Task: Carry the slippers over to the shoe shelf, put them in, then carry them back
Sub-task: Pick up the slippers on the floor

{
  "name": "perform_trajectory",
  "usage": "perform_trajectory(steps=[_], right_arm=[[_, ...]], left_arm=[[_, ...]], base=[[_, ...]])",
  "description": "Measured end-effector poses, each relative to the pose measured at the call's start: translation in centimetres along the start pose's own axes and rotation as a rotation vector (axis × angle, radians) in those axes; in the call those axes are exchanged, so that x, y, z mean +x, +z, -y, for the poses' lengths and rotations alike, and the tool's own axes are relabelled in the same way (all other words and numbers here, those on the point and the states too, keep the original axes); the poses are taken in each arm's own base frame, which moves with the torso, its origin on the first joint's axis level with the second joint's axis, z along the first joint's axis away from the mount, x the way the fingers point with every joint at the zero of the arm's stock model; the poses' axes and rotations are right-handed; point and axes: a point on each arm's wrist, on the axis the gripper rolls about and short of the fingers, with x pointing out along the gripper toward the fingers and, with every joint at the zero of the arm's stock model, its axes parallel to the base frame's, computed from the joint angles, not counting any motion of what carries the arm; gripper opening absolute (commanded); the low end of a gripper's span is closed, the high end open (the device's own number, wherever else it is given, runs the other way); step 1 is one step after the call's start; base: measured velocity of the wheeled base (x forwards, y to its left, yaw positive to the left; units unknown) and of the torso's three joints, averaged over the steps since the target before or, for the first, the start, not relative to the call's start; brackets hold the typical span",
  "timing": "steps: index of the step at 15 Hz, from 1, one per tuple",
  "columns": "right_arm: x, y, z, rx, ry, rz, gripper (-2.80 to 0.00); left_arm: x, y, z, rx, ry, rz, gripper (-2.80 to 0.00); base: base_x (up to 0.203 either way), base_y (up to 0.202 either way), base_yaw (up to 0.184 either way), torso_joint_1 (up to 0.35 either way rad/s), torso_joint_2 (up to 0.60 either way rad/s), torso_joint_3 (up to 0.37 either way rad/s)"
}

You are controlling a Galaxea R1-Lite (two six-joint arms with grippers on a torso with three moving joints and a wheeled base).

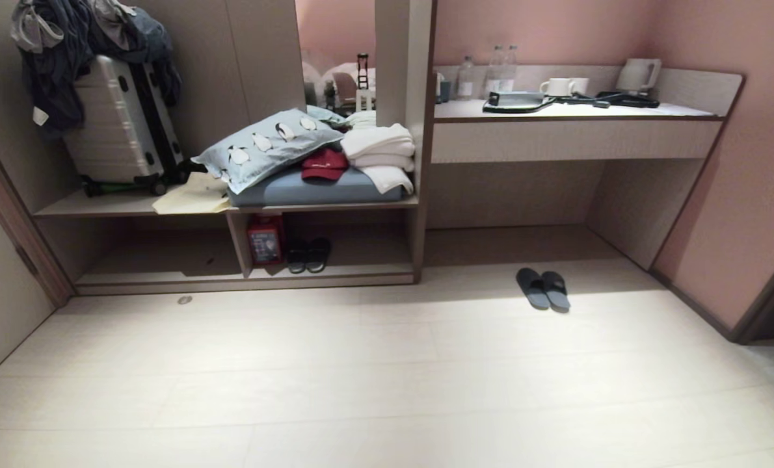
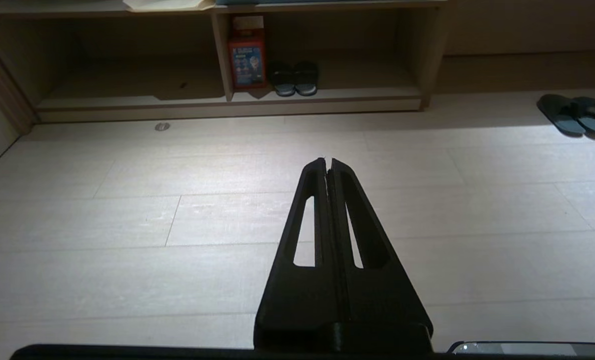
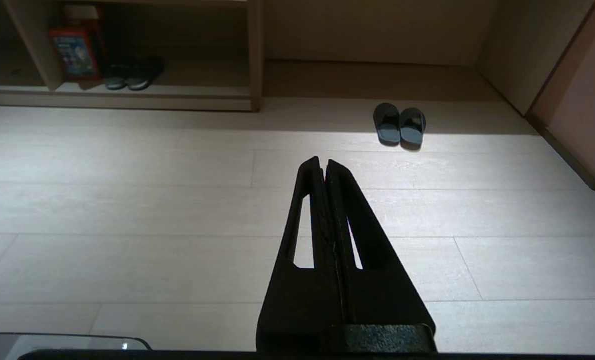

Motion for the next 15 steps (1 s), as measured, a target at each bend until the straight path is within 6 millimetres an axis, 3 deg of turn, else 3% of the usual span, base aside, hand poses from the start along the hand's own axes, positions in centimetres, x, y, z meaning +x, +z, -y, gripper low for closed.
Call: perform_trajectory(steps=[15], right_arm=[[0.00,0.01,0.00,0.001,0.000,0.001,-2.80]], left_arm=[[0.00,0.01,0.00,-0.001,0.000,0.001,-2.80]], base=[[0.196,0.000,0.000,0.003,0.00,0.003]])
